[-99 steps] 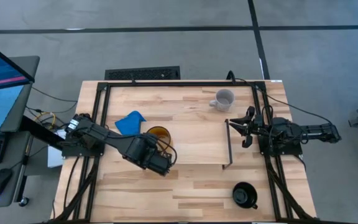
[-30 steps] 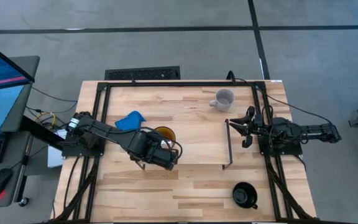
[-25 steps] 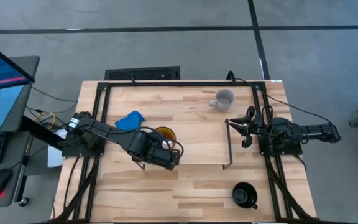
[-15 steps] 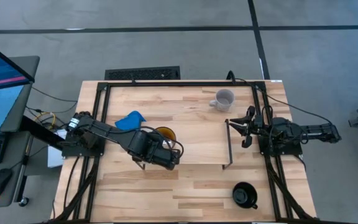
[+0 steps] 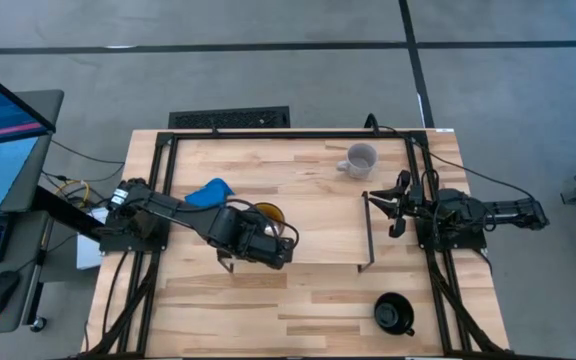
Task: Stack small to large cups/mugs on shelf
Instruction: Put the yellow cup on the shelf
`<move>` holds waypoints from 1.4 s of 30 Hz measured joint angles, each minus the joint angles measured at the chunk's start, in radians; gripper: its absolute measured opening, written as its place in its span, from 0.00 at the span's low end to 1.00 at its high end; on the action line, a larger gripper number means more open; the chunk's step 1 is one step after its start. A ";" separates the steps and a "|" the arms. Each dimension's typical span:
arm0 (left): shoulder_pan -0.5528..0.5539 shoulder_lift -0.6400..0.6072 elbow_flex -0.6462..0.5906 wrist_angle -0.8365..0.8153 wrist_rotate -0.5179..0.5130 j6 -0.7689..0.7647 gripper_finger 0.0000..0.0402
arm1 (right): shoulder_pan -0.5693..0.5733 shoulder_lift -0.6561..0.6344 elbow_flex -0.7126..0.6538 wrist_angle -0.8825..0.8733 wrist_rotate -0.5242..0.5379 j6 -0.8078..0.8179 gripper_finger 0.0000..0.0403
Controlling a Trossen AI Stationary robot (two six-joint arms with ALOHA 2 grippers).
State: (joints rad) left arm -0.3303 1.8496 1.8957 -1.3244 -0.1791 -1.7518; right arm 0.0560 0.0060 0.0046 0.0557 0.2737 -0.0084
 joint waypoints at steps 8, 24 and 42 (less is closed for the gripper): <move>0.003 0.000 0.000 -0.040 0.012 0.012 0.45 | 0.000 0.000 0.000 0.000 0.000 0.000 0.26; 0.001 0.000 0.000 -0.062 0.045 0.001 0.45 | 0.000 0.000 0.000 0.000 0.000 0.000 0.26; -0.001 0.000 0.120 -0.185 0.099 -0.002 0.45 | 0.000 0.000 0.000 0.000 0.000 -0.001 0.26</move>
State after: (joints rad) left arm -0.3312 1.8492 2.0156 -1.5094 -0.0798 -1.7537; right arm 0.0559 0.0062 0.0045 0.0555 0.2735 -0.0090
